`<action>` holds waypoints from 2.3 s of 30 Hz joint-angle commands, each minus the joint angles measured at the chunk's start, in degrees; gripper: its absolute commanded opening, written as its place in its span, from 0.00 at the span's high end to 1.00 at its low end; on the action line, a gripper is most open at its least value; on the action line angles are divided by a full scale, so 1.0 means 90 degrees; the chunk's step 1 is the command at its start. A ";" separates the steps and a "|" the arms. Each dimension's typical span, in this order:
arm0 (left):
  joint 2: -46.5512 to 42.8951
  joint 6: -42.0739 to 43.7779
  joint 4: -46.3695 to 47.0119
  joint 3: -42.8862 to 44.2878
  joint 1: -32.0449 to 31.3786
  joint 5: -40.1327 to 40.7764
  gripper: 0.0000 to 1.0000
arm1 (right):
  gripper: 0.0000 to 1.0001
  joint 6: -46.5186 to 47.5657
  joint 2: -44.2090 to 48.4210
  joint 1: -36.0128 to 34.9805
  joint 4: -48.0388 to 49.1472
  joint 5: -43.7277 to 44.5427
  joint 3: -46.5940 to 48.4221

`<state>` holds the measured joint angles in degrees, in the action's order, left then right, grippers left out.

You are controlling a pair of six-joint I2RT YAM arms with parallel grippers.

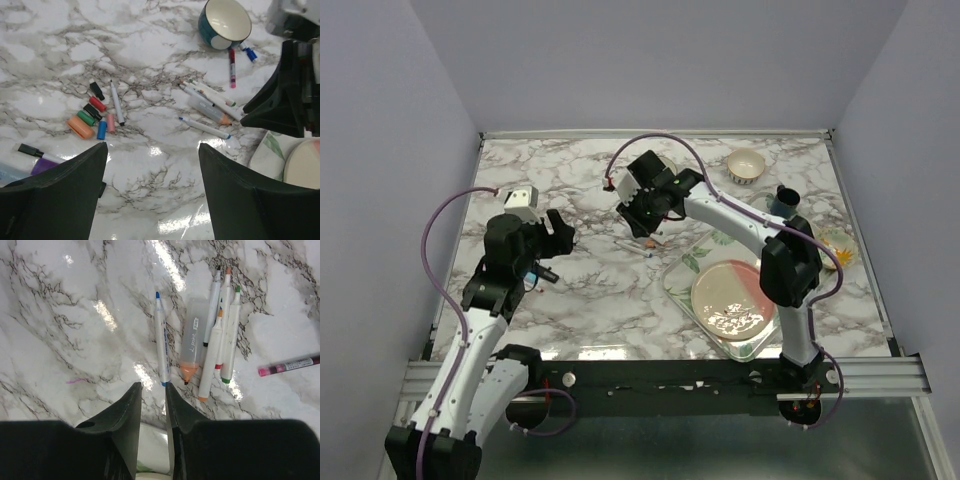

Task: Open the pen caps
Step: Place the barrel on the table with the right arm, then grab a pen on the table with the right arm

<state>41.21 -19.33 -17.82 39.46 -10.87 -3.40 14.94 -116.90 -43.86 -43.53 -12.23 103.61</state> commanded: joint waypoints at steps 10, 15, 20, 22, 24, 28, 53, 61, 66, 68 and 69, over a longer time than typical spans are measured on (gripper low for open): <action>0.3456 -0.1152 -0.0382 0.1316 -0.0119 0.0152 0.59 | 0.68 0.0196 0.1465 0.1013 -0.0134 -0.1705 -0.0906; 0.4821 -0.1162 -0.0791 0.2147 -0.0656 0.1291 0.60 | 0.68 0.0118 0.1894 0.1367 0.0002 -0.2274 -0.1200; 0.5947 -0.1104 -0.1231 0.3153 -0.0784 0.2173 0.60 | 0.68 0.0030 0.2217 0.1503 0.0227 -0.2528 -0.1502; 0.6377 -0.1133 -0.1476 0.3465 -0.0794 0.2475 0.61 | 0.68 0.0010 0.2324 0.1562 0.0276 -0.2615 -0.1610; 0.6582 -0.1094 -0.1486 0.3564 -0.0794 0.2535 0.61 | 0.68 0.0000 0.2364 0.1611 0.0286 -0.2664 -0.1678; 0.6817 -0.1016 -0.1564 0.3798 -0.0794 0.2672 0.61 | 0.68 -0.0009 0.2442 0.1670 0.0325 -0.2782 -0.1756; 0.7647 -0.0713 -0.1721 0.4082 -0.0598 0.2224 0.66 | 0.68 -0.0068 0.2374 0.1777 0.0344 -0.2948 -0.1835; 0.7716 -0.0742 -0.1711 0.4033 -0.0579 0.1970 0.68 | 0.68 -0.0078 0.2403 0.1806 0.0344 -0.3036 -0.1835; 0.7784 -0.0782 -0.1662 0.3926 -0.0569 0.1716 0.75 | 0.68 -0.0078 0.2442 0.1826 0.0344 -0.3065 -0.1845; 0.7774 -0.0811 -0.1623 0.3877 -0.0569 0.1579 0.79 | 0.68 -0.0088 0.2452 0.1845 0.0344 -0.3084 -0.1845; 0.7755 -0.0840 -0.1604 0.3858 -0.0569 0.1511 0.82 | 0.68 -0.0088 0.2452 0.1846 0.0344 -0.3094 -0.1845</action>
<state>110.41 -26.22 -32.62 75.31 -16.23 14.00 14.81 -96.68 -27.79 -41.50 -38.35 87.94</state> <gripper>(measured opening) 0.243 0.321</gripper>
